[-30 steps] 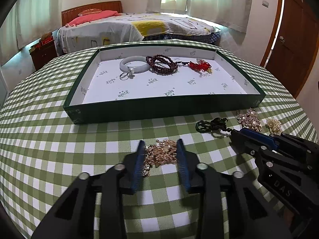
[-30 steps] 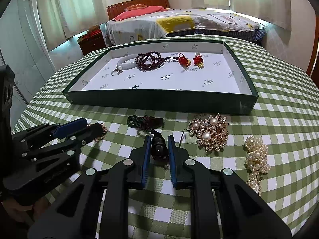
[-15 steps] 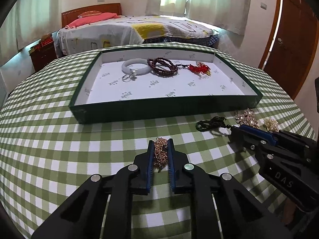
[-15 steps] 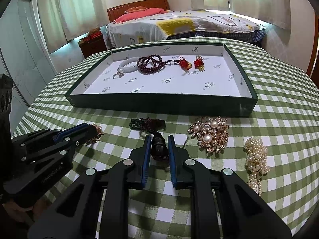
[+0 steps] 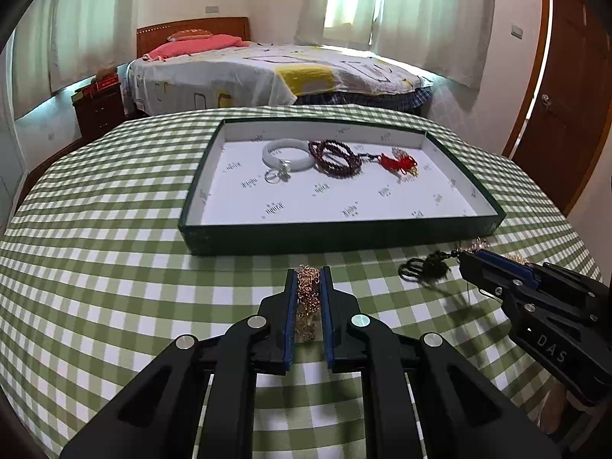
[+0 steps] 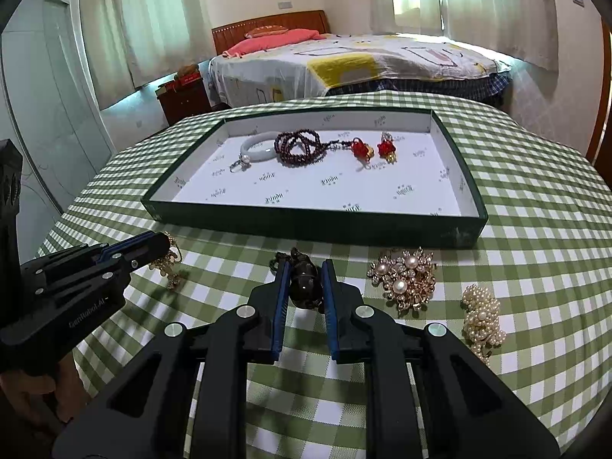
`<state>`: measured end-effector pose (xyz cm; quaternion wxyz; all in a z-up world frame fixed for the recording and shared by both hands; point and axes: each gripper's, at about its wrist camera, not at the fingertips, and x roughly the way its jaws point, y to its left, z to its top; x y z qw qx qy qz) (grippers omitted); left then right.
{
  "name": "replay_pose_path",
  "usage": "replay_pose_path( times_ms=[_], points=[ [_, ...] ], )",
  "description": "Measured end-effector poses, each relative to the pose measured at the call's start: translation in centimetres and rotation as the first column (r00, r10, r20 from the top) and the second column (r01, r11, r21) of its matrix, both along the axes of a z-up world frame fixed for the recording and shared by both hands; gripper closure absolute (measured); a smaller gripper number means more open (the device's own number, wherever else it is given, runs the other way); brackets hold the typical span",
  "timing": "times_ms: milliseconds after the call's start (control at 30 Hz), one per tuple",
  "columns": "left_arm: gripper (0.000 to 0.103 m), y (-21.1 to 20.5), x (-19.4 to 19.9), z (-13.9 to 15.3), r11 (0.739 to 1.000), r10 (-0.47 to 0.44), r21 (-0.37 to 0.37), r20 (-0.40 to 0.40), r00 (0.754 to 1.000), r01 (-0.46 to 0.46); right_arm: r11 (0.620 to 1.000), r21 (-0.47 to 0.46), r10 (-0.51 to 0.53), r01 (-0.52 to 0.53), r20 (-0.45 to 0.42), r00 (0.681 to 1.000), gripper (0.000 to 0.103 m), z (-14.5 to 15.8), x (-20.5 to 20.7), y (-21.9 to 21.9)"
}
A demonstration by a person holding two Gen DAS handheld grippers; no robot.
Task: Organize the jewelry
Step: 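Lift the chain and black pendant and carry both over the tray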
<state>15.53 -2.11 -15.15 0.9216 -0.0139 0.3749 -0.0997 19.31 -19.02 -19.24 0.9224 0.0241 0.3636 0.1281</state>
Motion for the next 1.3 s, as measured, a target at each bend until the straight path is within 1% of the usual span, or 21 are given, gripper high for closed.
replay_pose_path(
  times_ms=[267, 567, 767, 967, 1067, 1133, 1200, 1300],
  points=[
    [0.091, 0.6, -0.4, 1.7, 1.0, 0.019, -0.015, 0.037, 0.999, -0.018, 1.0, 0.006, 0.004, -0.005, 0.049, 0.999, 0.086, 2.0, -0.5, 0.2],
    [0.091, 0.8, -0.4, 4.5, 0.999, 0.026, -0.035, 0.098, 0.995, -0.023, 1.0, 0.017, -0.01, 0.008, 0.128, 0.992, 0.086, 5.2, -0.4, -0.3],
    [0.091, 0.9, 0.9, 6.5, 0.999, 0.033, -0.048, 0.147, 0.989, -0.027, 1.0, 0.01, -0.023, 0.021, 0.18, 0.983, 0.086, 7.0, 0.8, -0.6],
    [0.091, 0.6, 3.0, 8.4, 0.998, 0.037, -0.057, 0.213, 0.976, -0.025, 0.999, -0.008, -0.034, 0.037, 0.241, 0.97, 0.086, 8.7, 3.4, -0.6],
    [0.091, 0.1, 4.4, 9.1, 0.998, 0.035, -0.061, 0.242, 0.97, -0.021, 0.999, -0.012, -0.042, 0.046, 0.252, 0.967, 0.086, 8.8, 4.8, -0.6],
    [0.091, -0.2, 5.4, 8.9, 0.998, 0.037, -0.056, 0.256, 0.966, -0.023, 0.998, -0.017, -0.051, 0.057, 0.252, 0.966, 0.086, 8.4, 6.0, -0.6],
    [0.091, -0.6, 6.6, 8.0, 0.998, 0.038, -0.049, 0.242, 0.969, -0.027, 0.998, -0.02, -0.056, 0.062, 0.23, 0.972, 0.086, 7.5, 7.3, -0.6],
    [0.091, -0.9, 8.5, 5.7, 0.998, 0.045, -0.051, 0.184, 0.982, -0.036, 0.998, -0.019, -0.061, 0.065, 0.177, 0.982, 0.086, 5.3, 8.8, -0.6]
  ],
)
